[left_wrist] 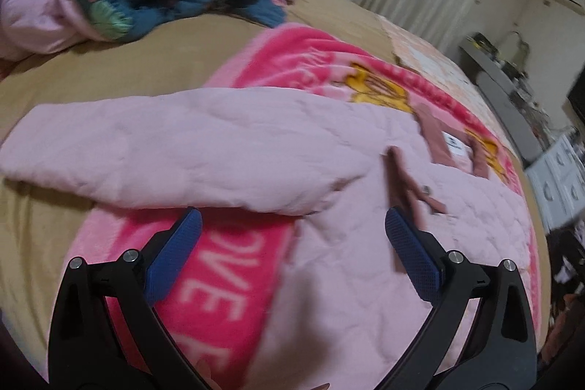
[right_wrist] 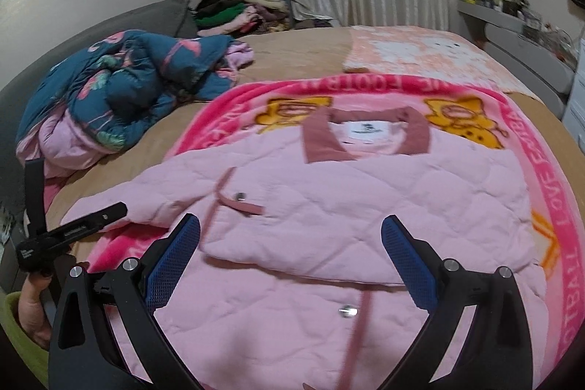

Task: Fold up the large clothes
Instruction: 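Move the left gripper along the other sleeve toward its cuff, then grasp the other sleeve cuff with the left gripper, then lift the sleeve and carry it toward the jacket front with left gripper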

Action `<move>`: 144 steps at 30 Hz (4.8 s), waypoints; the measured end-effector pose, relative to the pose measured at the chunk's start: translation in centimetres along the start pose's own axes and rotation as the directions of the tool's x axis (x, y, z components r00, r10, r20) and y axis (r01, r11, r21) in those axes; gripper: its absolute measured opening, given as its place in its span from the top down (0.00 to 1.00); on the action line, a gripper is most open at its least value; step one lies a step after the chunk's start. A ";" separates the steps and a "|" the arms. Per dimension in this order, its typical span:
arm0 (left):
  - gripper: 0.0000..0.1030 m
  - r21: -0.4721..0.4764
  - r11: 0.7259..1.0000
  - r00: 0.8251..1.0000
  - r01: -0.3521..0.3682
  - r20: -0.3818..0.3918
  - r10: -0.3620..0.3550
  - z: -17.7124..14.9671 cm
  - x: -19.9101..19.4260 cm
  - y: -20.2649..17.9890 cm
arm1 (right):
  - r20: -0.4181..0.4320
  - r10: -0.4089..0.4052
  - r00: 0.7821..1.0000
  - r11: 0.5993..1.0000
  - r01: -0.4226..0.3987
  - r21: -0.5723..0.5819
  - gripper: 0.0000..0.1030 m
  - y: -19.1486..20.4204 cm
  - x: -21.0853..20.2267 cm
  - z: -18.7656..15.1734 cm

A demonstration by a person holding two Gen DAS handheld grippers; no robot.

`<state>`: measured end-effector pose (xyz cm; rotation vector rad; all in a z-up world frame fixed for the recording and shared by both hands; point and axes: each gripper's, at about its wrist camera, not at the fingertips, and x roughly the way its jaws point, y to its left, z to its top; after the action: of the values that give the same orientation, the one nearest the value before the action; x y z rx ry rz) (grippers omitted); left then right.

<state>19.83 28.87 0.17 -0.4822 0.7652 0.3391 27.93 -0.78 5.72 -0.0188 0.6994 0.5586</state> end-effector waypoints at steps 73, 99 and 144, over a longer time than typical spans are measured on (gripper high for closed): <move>0.87 -0.537 0.840 0.975 -0.074 0.136 0.173 4.2 0.2 21.9 | -0.130 0.105 0.986 0.994 -0.108 -0.016 0.04 8.2 7.3 -0.8; 0.90 -0.217 0.974 0.899 0.065 0.436 0.037 6.1 -12.8 5.6 | -0.022 0.030 0.999 0.991 -0.027 0.129 0.04 -1.7 -3.6 -2.0; 0.90 0.496 0.854 0.955 0.155 0.145 -0.258 -2.4 -4.2 -29.1 | 0.104 -0.014 0.994 0.872 -0.039 0.489 0.04 -20.6 -12.6 -8.3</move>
<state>28.99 2.65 10.23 -0.0518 0.5590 -0.0131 25.22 -26.07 3.61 0.4898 0.7232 0.3773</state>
